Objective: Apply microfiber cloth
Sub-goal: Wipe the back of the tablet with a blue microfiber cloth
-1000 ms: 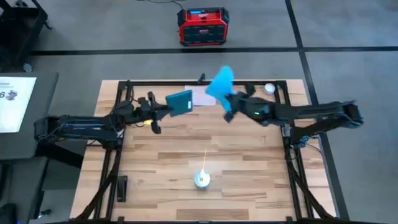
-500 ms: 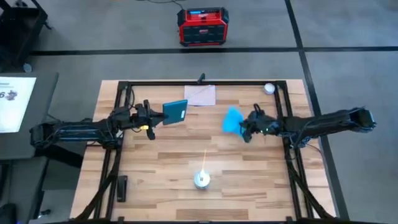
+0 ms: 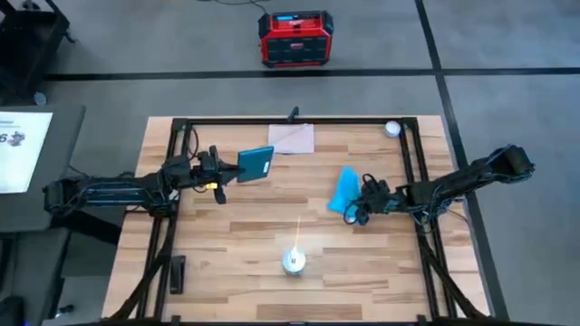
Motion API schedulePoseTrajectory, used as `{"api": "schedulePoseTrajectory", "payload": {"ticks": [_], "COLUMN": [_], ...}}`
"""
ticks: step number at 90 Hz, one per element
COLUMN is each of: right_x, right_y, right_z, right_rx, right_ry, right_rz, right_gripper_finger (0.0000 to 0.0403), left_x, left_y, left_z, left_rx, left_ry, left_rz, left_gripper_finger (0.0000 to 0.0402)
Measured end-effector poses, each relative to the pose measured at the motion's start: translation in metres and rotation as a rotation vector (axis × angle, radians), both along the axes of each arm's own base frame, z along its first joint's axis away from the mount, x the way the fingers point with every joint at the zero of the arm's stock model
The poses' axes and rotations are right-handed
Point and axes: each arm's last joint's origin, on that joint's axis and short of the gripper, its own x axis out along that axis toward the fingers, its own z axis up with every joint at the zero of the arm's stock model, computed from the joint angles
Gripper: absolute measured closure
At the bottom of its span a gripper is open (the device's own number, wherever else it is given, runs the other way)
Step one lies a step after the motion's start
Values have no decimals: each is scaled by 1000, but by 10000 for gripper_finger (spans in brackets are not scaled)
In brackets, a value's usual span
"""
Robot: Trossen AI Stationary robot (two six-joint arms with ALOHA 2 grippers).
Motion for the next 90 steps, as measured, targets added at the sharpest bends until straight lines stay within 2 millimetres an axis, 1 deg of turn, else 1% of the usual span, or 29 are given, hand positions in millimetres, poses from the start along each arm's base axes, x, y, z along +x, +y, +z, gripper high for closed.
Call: {"api": "schedulePoseTrajectory", "payload": {"ticks": [14, 25, 35, 51, 66, 75, 90], "right_x": [2, 4, 4, 4, 4, 6, 6], "right_y": [4, 4, 4, 4, 4, 4, 6], "right_z": [0, 5, 8, 12, 12, 13, 14], "right_rx": [-44, -107, -145, -150, -147, -142, -150], "right_ry": [-31, -80, -117, -147, -148, -168, -173], "right_rz": [-7, -40, -80, -96, -99, -100, -79], "right_gripper_finger": [403, 401, 382, 344, 337, 336, 335], "left_x": [0, 0, 0, 0, -2, -7, -21], "left_y": [0, 0, 0, 0, -1, -2, -7], "left_z": [0, -1, -4, -5, -3, -5, -19], "left_rx": [5, 35, 61, 94, 116, 118, 81], "left_ry": [5, 21, 57, 78, 63, 43, -2], "left_rz": [-1, -2, -6, -20, -18, -17, -12], "left_gripper_finger": [400, 400, 400, 400, 400, 400, 400]}}
